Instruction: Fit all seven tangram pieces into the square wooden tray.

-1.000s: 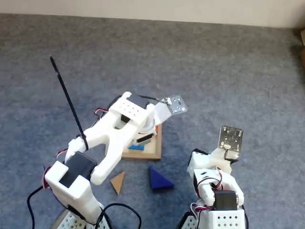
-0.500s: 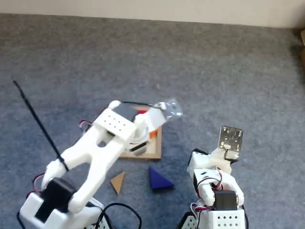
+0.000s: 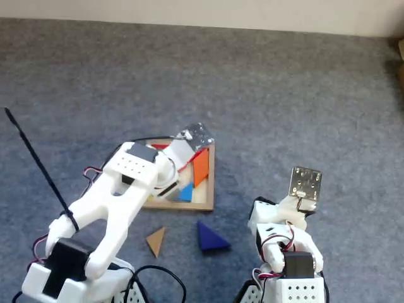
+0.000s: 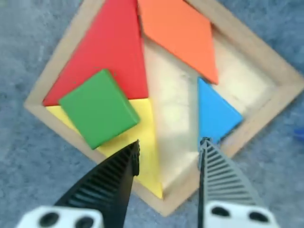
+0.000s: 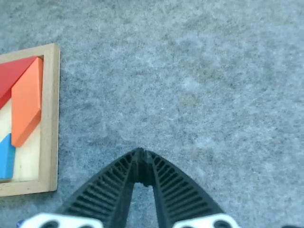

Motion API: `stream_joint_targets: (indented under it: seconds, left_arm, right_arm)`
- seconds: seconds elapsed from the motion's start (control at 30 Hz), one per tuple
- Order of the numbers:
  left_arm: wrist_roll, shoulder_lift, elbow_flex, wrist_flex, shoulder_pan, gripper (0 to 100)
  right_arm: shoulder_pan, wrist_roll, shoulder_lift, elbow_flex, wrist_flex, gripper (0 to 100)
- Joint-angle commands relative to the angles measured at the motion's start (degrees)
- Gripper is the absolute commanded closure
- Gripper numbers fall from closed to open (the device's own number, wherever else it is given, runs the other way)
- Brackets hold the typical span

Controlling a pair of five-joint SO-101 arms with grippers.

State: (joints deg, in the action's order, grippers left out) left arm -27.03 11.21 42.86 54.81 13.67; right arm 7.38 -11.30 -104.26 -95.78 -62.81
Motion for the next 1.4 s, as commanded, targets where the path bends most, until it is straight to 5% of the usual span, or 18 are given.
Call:
stream_joint_targets:
  seconds: [0.0,0.23,0.63,1.37]
  left_arm:
    - [0.53,2.15,-0.13,-1.32,-0.57,79]
    - [0.53,2.59,2.15,-4.57,-0.66,79]
    - [4.04,8.13,0.75,2.37,-0.13,79]
    - [4.13,-1.45,0.22,-2.73,-0.57,79]
  right_arm:
    - [-0.66,0.79,-1.19,-6.99,0.92,99.0]
    - [-0.66,0.79,-1.19,-6.99,0.92,99.0]
    - [-0.75,0.79,-1.27,-6.99,0.92,99.0]
    - [-0.75,0.79,-1.27,-6.99,0.92,99.0]
